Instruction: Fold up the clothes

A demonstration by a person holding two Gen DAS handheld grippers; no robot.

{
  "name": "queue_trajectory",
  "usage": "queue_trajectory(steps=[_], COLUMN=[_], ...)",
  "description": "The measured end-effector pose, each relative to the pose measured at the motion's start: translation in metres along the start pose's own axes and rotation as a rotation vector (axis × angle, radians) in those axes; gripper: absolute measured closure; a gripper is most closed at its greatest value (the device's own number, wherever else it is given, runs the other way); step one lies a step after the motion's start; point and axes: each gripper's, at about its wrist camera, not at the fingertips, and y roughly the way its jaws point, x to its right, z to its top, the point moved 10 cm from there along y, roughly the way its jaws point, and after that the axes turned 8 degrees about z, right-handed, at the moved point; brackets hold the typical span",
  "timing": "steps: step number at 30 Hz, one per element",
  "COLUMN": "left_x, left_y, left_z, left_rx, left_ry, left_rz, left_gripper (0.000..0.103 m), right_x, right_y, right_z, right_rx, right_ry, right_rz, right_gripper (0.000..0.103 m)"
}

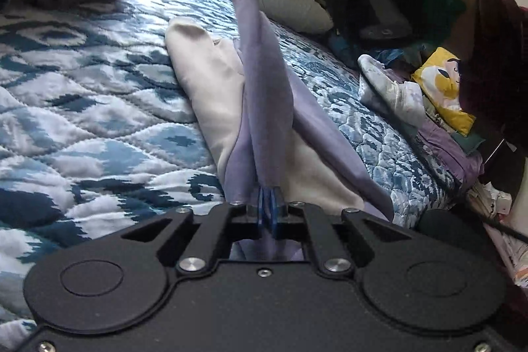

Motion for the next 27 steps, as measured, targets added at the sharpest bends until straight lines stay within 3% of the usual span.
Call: queue_trajectory(steps=[6, 18, 27], left_x=[-0.006, -0.035, -0.035], left_y=[0.000, 0.001, 0.011], left_z=[0.001, 0.005, 0.004], left_rx=[-0.014, -0.047, -0.086], left_ry=[-0.048, -0.282, -0.296], left_rz=[-0.029, -0.103, -0.108], left_gripper=[0.100, 0.100, 0.100], right_x=[-0.019, -0.022, -0.027], right_y=[0.036, 0.087, 0.105], right_z=[-0.006, -0.018, -0.023], right_rx=[-0.052, -0.135, -0.172], right_ry=[-0.067, -0.100, -0.131], right_rz=[-0.009, -0.036, -0.043], right_gripper=[0.097, 0.097, 0.097])
